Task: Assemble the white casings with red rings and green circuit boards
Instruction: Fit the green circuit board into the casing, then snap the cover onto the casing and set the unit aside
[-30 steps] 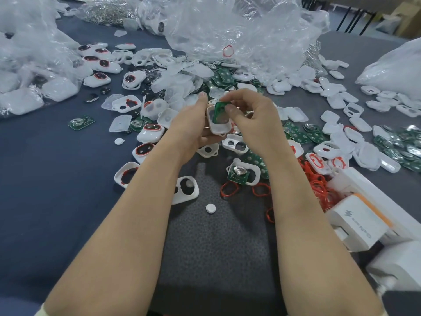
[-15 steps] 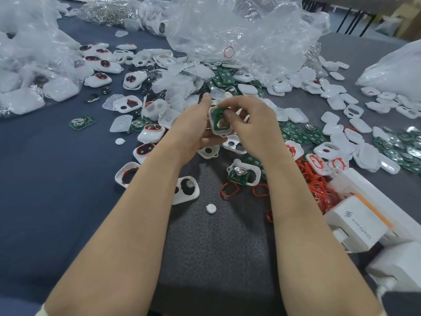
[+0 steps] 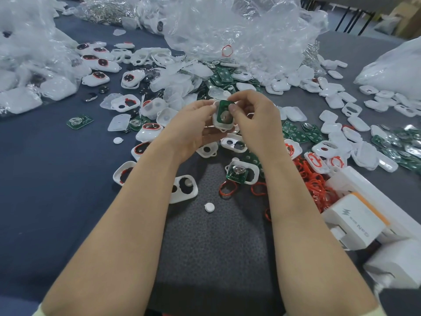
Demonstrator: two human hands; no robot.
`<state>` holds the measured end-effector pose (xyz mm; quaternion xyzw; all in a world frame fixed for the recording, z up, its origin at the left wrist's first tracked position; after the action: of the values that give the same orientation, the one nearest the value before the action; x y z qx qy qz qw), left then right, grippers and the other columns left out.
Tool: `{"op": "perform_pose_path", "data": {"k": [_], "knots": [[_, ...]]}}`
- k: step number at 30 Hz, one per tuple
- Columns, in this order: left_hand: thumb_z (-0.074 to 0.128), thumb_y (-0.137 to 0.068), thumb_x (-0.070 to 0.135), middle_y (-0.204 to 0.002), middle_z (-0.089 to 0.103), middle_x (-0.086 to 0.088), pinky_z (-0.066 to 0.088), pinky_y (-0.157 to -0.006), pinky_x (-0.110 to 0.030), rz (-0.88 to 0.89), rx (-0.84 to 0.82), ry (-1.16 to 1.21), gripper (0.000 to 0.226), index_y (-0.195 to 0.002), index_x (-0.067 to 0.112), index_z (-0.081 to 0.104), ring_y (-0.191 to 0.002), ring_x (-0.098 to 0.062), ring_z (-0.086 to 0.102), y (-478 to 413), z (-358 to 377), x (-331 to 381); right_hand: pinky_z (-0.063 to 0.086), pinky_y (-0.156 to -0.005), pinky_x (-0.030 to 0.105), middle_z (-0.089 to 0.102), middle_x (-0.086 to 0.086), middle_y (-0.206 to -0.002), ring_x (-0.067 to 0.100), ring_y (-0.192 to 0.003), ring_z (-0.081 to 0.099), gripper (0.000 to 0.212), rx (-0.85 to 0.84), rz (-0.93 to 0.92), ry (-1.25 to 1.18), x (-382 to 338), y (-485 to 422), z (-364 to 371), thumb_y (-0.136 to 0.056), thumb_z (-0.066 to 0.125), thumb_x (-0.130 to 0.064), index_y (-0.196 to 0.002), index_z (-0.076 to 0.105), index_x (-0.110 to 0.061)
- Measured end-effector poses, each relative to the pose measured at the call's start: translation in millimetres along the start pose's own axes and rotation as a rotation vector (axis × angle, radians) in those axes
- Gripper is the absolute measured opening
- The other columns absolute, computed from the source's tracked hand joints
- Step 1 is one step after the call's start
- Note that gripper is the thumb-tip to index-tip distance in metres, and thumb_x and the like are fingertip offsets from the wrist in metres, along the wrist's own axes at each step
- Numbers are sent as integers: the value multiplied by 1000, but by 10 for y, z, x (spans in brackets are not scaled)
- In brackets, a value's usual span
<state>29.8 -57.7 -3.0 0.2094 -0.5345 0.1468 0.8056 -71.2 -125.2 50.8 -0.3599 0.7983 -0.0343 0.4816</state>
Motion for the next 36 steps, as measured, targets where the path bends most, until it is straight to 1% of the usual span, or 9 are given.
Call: {"op": "perform_pose_path", "data": {"k": [4, 11, 16, 18, 25, 28, 31, 33, 36], "knots": [[44, -100, 8, -87, 69, -7, 60, -73, -28, 20, -27, -24, 14, -101, 11, 58, -73, -17, 70, 21, 29, 9, 50, -81, 33, 65, 8, -91, 19, -84, 60, 13, 9, 5, 0, 7, 0, -8, -89, 60, -11, -98, 67, -18], [41, -102, 8, -93, 67, -10, 59, -76, -28, 29, -22, -21, 19, -115, 7, 54, -78, -19, 68, 26, 31, 14, 49, -77, 34, 63, 10, -88, 19, -77, 58, 13, -5, -21, 18, -4, -8, 16, -88, 62, -12, -97, 69, -18], [42, -102, 14, -92, 68, -9, 59, -76, -28, 23, -6, -22, 15, -100, 13, 57, -78, -18, 69, 38, 16, 21, 51, -78, 37, 64, 12, -86, 23, -77, 60, 13, -9, -21, 6, 12, -12, 39, -89, 61, -13, -97, 68, -19], [44, -102, 14, -93, 68, -9, 59, -78, -28, 28, -6, -35, 14, -102, 13, 57, -80, -18, 69, 40, 8, 20, 51, -78, 38, 63, 11, -83, 23, -78, 60, 12, -3, -23, 3, 17, -9, 43, -89, 61, -13, -98, 67, -19], [39, -103, 8, -110, 63, -15, 59, -76, -27, 31, -24, -58, 26, -126, 5, 52, -84, -19, 68, 45, 27, 17, 49, -68, 24, 56, -4, -71, 10, -67, 54, 14, -2, 66, -96, 125, -24, 52, -89, 63, -17, -102, 65, -15], [42, -102, 9, -104, 66, -13, 59, -76, -27, 21, -40, -34, 24, -123, 6, 53, -85, -21, 69, 55, 35, 23, 50, -63, 18, 64, -4, -76, 9, -69, 60, 9, -35, 159, -189, 204, -27, 82, -89, 64, -19, -97, 66, -17], [45, -101, 11, -97, 68, -12, 60, -73, -28, 12, -38, -1, 16, -111, 9, 57, -82, -21, 70, 62, 33, 28, 54, -67, 26, 70, 8, -89, 16, -76, 66, 9, -67, 242, -283, 280, -23, 115, -89, 65, -21, -97, 66, -16], [49, -99, 10, -95, 69, -12, 60, -75, -29, 24, -47, 12, 12, -106, 8, 59, -81, -21, 71, 63, 36, 33, 53, -63, 21, 71, 7, -86, 9, -71, 65, 6, -68, 267, -327, 300, -19, 120, -89, 66, -21, -94, 66, -17], [56, -94, 3, -98, 69, -15, 59, -76, -28, 42, -51, -13, 17, -110, 3, 59, -85, -22, 72, 56, 30, 27, 44, -51, 11, 66, -3, -73, -5, -52, 57, 5, -63, 275, -335, 308, -16, 123, -89, 65, -20, -84, 64, -21]]}}
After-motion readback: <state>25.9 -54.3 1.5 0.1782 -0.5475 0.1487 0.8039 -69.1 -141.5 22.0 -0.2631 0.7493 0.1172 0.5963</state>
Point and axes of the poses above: each hand's wrist, its own y-axis away from the middle knuckle, its own z-axis out of the palm, x = y × z, the point moved 8 cm from there along -y, towards the middle knuckle
